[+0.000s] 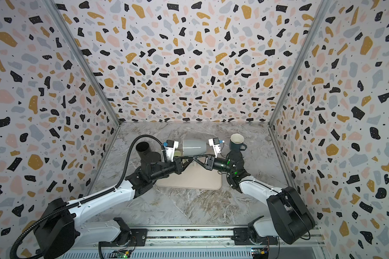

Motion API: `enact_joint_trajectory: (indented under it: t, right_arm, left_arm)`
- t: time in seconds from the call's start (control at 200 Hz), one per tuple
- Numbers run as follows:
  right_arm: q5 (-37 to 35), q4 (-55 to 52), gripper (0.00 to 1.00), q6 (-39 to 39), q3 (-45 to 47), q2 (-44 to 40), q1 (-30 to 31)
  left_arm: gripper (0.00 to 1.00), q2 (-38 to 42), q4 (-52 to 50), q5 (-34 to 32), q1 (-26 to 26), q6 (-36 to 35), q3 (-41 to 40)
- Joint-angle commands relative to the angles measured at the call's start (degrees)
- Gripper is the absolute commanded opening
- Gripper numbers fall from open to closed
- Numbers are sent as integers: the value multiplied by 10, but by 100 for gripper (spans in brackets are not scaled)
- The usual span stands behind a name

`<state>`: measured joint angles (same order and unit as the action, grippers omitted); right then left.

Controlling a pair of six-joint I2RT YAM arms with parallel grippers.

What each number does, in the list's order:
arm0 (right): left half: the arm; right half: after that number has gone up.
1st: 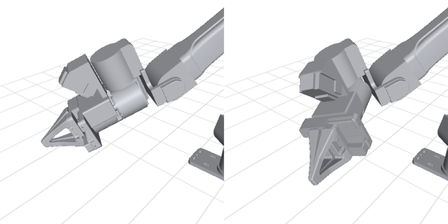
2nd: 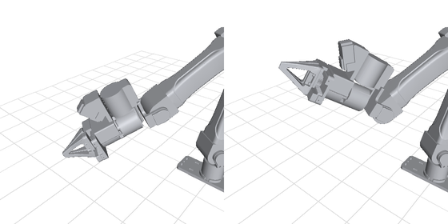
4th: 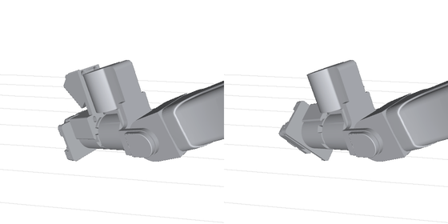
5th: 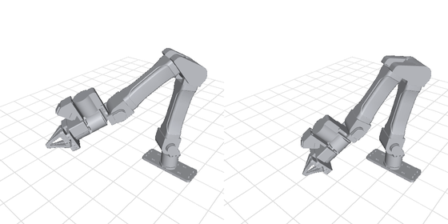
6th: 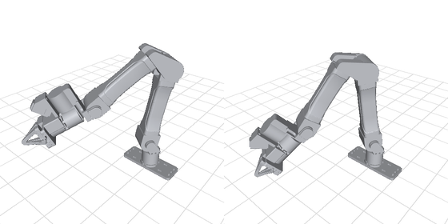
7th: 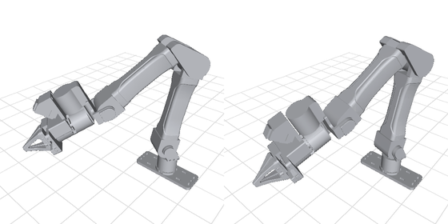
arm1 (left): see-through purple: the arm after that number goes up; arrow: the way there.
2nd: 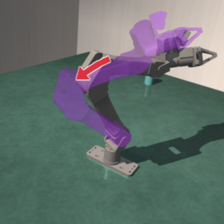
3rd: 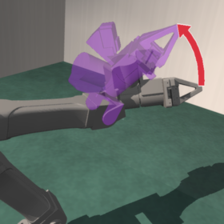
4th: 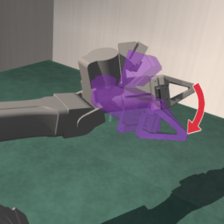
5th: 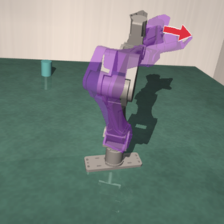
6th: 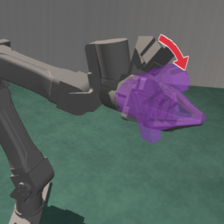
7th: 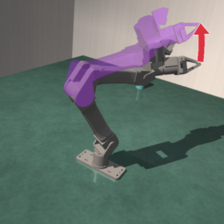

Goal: Turn the mug right side up
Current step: Place the mug at the top-left of the table.

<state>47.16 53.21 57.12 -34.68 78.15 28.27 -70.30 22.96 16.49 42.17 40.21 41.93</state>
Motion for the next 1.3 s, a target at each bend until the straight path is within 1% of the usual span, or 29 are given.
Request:
enact_joint_trajectory:
  t: [0.0, 0.15, 0.28, 0.416, 0.636, 0.736, 0.816, 0.866, 0.971, 1.026, 1.086, 1.202, 1.297]
  right_arm:
    - [-14, -59, 17, -41, -9, 13, -3]
    - [-14, -64, 19, -41, -14, 18, -2]
    - [-15, -72, 27, -47, -18, 23, -2]
    - [-11, -74, 31, -48, -23, 30, -3]
    - [-12, -75, 32, -51, -27, 33, -3]
    - [-12, -82, 32, -52, -31, 36, -4]
    - [-15, -109, 33, -66, -39, 36, -3]
    - [-20, -131, 36, -78, -47, 34, -4]
    - [-32, -180, 45, -108, -64, 29, -4]
    - [-40, -205, 52, -122, -73, 26, -3]
    - [-50, -234, 58, -142, -83, 23, -4]
    - [-73, -281, 64, -172, -99, 15, -4]
    - [-99, -316, 68, -185, -106, 6, -4]
  left_arm:
    - [0, 36, 77, -15, 6, -27, 44]
    - [0, 36, 52, -40, 6, -34, 50]
    - [0, 42, 43, -55, 6, -41, 51]
    - [0, 53, 41, -71, 6, -44, 48]
    - [0, 64, 3, -93, 6, -60, 53]
    - [0, 71, -36, -123, 6, -71, 58]
    - [0, 76, -68, -151, 6, -86, 64]
    - [0, 80, -82, -168, 6, -96, 67]
    - [0, 88, -114, -202, 5, -108, 67]
    - [0, 92, -120, -217, 5, -111, 64]
    - [0, 94, -127, -229, 4, -114, 64]
    - [0, 96, -137, -245, 0, -118, 61]
    - [0, 97, -143, -241, -13, -110, 57]
